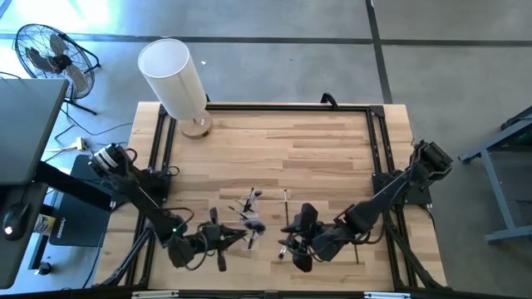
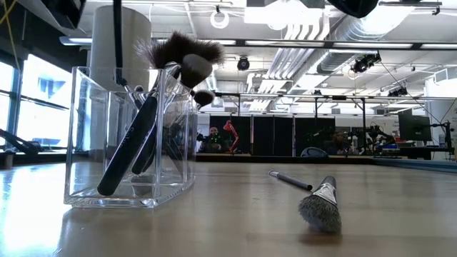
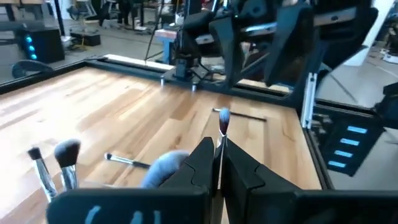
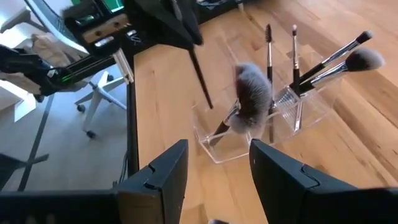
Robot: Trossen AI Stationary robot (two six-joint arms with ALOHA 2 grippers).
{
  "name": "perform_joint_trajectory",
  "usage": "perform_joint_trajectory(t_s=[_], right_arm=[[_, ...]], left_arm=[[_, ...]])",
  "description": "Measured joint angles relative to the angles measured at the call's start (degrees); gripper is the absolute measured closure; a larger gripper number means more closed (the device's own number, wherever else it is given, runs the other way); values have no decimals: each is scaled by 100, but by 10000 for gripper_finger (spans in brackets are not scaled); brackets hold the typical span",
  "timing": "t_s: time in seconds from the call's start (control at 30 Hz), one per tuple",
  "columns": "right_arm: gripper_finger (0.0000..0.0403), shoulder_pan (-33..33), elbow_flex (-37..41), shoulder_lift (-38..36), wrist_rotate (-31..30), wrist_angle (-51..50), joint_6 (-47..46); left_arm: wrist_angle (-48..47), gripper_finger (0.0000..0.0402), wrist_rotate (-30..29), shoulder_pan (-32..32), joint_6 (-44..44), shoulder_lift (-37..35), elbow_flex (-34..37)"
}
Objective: Put items in baskets/containers
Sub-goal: Put the foundation brush into the transparent organizer, then put the blush brush into the transparent organizer
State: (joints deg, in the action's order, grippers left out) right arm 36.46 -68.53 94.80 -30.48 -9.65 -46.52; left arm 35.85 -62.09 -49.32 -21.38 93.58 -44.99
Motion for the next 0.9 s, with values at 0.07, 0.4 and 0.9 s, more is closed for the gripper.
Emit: perform_joint_trajectory(t_s=[0.07, 0.4, 0.9], right_arm=[[238, 54, 0, 0, 37, -14, 0], [238, 288, 1, 0, 292, -719, 0], [238, 205, 2, 0, 555, -874, 1410]], left_arm=[[44, 394, 146, 112, -115, 111, 0], [-181, 362, 1032, 396, -1214, 513, 2], [-466, 270, 1117, 346, -995, -413, 2]])
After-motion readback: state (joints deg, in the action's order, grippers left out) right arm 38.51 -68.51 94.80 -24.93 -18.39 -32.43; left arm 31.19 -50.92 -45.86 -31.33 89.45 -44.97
